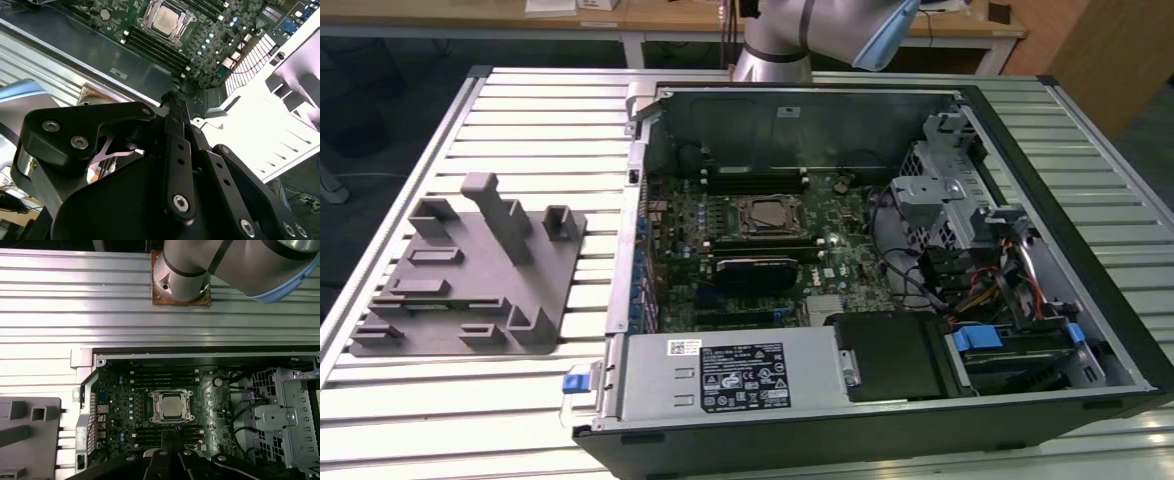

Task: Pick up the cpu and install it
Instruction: 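Install the second cpu locking lever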

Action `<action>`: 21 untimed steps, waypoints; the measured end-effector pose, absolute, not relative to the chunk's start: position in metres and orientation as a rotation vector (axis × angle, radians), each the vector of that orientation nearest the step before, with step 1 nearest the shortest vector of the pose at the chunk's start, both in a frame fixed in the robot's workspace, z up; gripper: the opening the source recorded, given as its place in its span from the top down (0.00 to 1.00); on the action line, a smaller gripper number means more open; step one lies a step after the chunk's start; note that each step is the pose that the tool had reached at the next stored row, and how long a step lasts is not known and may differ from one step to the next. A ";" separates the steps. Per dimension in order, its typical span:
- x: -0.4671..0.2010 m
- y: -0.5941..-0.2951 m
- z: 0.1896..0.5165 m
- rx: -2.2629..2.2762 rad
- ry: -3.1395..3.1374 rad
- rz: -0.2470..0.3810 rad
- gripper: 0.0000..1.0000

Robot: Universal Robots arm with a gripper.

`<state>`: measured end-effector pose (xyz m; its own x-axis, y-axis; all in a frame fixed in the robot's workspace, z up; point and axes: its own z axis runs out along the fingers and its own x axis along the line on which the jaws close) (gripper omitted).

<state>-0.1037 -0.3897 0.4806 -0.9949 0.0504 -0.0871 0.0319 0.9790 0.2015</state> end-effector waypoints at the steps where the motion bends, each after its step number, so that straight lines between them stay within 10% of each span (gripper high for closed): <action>1: -0.104 -0.390 0.480 0.063 3.034 0.307 0.89; 21: -0.104 -0.390 0.470 0.062 3.034 0.307 0.89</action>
<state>-0.1037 -0.3897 0.4700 -0.9950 0.0497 -0.0871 0.0313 0.9790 0.2015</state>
